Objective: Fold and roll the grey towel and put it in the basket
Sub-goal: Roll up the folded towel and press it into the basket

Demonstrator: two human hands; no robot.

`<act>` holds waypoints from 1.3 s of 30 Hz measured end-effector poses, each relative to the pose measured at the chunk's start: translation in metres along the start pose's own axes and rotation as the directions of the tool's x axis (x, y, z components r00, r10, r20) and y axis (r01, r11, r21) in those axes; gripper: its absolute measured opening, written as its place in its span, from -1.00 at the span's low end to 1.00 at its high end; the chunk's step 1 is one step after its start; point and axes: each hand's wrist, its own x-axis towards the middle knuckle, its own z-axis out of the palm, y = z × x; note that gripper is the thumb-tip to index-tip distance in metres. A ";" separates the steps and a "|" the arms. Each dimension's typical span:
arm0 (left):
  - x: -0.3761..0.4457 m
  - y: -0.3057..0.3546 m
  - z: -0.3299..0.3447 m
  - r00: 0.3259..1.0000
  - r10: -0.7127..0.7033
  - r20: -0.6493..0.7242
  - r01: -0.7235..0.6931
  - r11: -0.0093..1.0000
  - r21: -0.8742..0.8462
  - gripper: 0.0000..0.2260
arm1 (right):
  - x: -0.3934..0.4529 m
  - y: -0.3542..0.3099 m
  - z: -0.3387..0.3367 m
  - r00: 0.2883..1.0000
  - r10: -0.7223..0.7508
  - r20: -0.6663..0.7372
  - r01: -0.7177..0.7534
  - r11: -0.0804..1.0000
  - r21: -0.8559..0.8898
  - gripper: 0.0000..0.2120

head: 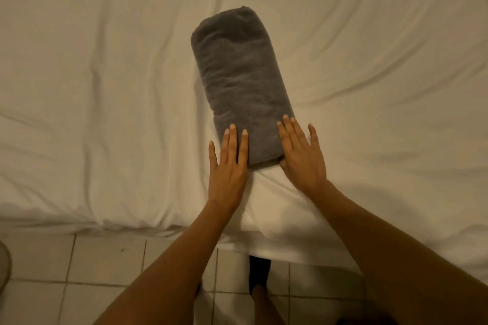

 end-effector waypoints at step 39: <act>0.038 -0.023 -0.096 0.915 -0.091 -0.393 0.098 0.995 -0.002 -0.29 | 0.056 -0.010 -0.152 0.969 0.000 -0.249 0.066 0.963 0.260 -0.60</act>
